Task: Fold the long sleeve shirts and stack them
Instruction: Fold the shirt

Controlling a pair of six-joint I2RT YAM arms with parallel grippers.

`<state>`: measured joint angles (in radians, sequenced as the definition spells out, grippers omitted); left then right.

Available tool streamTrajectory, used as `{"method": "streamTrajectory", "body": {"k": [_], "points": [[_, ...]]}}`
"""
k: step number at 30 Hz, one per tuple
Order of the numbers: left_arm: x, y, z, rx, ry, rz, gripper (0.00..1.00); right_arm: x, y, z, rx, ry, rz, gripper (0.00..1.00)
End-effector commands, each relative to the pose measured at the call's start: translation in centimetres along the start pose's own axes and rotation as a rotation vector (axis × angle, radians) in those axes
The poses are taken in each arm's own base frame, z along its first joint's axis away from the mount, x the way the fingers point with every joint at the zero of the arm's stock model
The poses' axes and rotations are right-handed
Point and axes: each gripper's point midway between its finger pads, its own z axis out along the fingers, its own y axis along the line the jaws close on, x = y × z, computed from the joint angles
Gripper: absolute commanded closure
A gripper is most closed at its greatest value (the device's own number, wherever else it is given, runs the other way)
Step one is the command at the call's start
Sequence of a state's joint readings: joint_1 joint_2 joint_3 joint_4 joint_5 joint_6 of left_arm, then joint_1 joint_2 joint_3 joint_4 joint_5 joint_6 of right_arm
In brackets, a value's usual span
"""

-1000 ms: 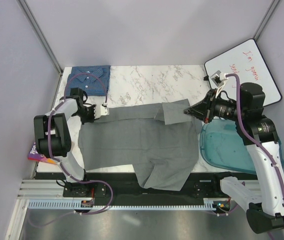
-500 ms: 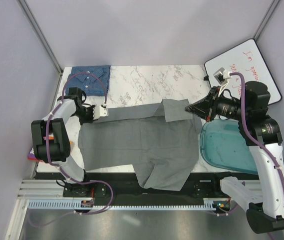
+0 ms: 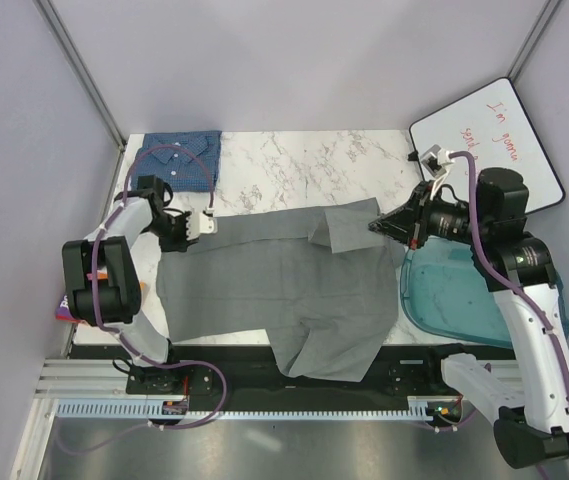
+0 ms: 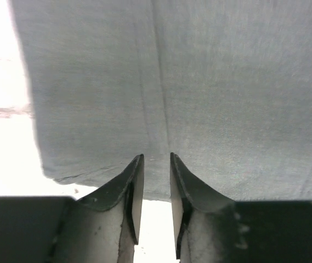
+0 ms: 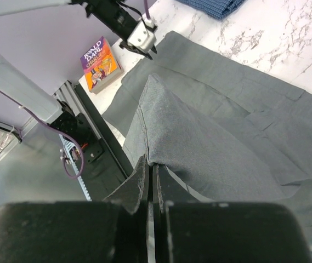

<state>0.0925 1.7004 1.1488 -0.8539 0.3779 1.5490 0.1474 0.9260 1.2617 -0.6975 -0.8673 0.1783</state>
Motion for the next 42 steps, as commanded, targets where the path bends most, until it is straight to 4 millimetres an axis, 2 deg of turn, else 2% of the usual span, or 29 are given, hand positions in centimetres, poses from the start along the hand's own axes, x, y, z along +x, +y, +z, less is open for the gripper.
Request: {"method": "streamTrajectory", "body": {"k": [1,3,4,6,7,8,9,11,13,15,16,17,18,19,20,21,23,24,26,27,29,30,31,32,33,36,37,38,42], "points": [[-5.8,3.1,-8.1,-0.199,-0.18,0.012,0.66,0.0,-1.2,1.2,-0.022,-0.003,-0.035,1.0],[-8.7,2.9,-10.4,-0.247,-0.301,0.015,0.63,0.3,-1.9,1.7,-0.023,-0.002,-0.04,1.0],[-10.3,2.6,-12.8,-0.306,-0.346,0.039,0.62,0.5,-2.3,2.1,-0.026,0.007,-0.034,1.0],[-13.1,1.9,-15.2,-0.348,-0.479,0.023,0.53,0.5,-2.6,2.7,-0.033,0.005,-0.027,1.0],[-14.4,1.4,-17.1,-0.392,-0.529,0.024,0.43,0.7,-2.5,3.2,-0.046,0.013,-0.018,1.0],[-16.0,0.3,-18.1,-0.373,-0.618,-0.025,0.29,0.2,-2.4,3.5,-0.052,-0.002,-0.033,1.0],[-16.8,-0.6,-18.4,-0.354,-0.666,-0.042,0.01,0.0,-2.3,3.8,-0.044,-0.011,-0.031,1.0],[-19.5,-3.5,-19.9,-0.288,-0.812,-0.06,0.01,-0.4,-1.3,4.4,-0.074,-0.023,-0.058,1.0],[-20.5,-5.4,-20.1,-0.233,-0.882,-0.077,0.01,-0.7,-0.3,4.9,-0.095,-0.027,-0.069,1.0],[-22.3,-7.1,-21.8,-0.234,-0.943,0.013,0.01,-1.3,0.3,5.2,-0.101,-0.04,-0.082,1.0],[-23.2,-7.4,-22.3,-0.228,-0.949,0.02,0.0,-1.2,0.8,5.5,-0.117,-0.03,-0.076,1.0],[-23.6,-5.9,-23.0,-0.291,-0.909,-0.068,0.0,-1.1,0.8,5.7,-0.12,-0.026,-0.071,1.0],[-25.8,-6.9,-23.1,-0.266,-0.919,-0.029,0.01,-1.1,1.0,5.8,-0.126,-0.023,-0.064,1.0],[-26.5,-7.3,-23.2,-0.288,-0.917,0.0,0.0,-0.9,1.3,6.0,-0.14,-0.017,-0.048,1.0],[-27.2,-6.0,-24.3,-0.41,-0.915,0.026,0.0,-1.0,1.4,6.2,-0.151,-0.025,-0.05,1.0],[-28.8,-7.8,-24.3,-0.428,-0.956,0.079,0.01,-0.6,1.3,6.5,-0.154,-0.019,-0.033,1.0],[-30.8,-8.4,-24.9,-0.517,-0.985,0.144,0.0,-0.6,1.6,6.9,-0.18,-0.027,0.007,1.0],[-30.9,-8.8,-24.0,-0.526,-0.968,0.158,0.0,-0.5,1.4,7.1,-0.182,-0.026,0.023,1.0],[-32.2,-8.7,-23.8,-0.632,-0.949,0.23,0.0,-0.6,1.5,7.5,-0.2,-0.026,0.054,1.0],[-32.1,-8.8,-22.5,-0.657,-0.929,0.242,0.0,-0.7,1.4,7.7,-0.202,-0.026,0.064,1.0],[-33.5,-9.2,-22.5,-0.749,-0.934,0.299,0.0,-1.0,1.4,8.0,-0.201,-0.035,0.111,1.0],[-34.5,-9.0,-23.1,-0.823,-0.98,0.298,0.0,-0.9,1.2,8.2,-0.195,-0.03,0.137,1.0],[-34.3,-8.0,-22.4,-0.9,-0.914,0.261,0.0,-1.0,1.1,8.3,-0.192,-0.035,0.153,1.0],[-35.8,-10.1,-21.1,-0.871,-0.923,0.313,0.0,-0.8,1.0,8.4,-0.184,-0.032,0.201,1.0],[-36.8,-10.4,-21.7,-0.918,-0.953,0.327,0.01,-0.6,0.9,8.5,-0.181,-0.03,0.222,1.0],[-38.5,-12.4,-19.9,-0.918,-0.958,0.416,0.0,-0.3,1.0,8.5,-0.195,-0.032,0.295,1.0],[-38.9,-12.3,-20.3,-0.942,-0.97,0.412,0.0,-0.3,1.2,8.6,-0.203,-0.035,0.304,1.0],[-39.7,-12.6,-19.3,-0.928,-0.954,0.422,0.01,0.0,1.1,8.6,-0.202,-0.032,0.32,1.0],[-41.1,-12.3,-18.8,-0.971,-0.949,0.433,0.01,1.2,1.3,8.6,-0.221,-0.013,0.387,1.0]]}}
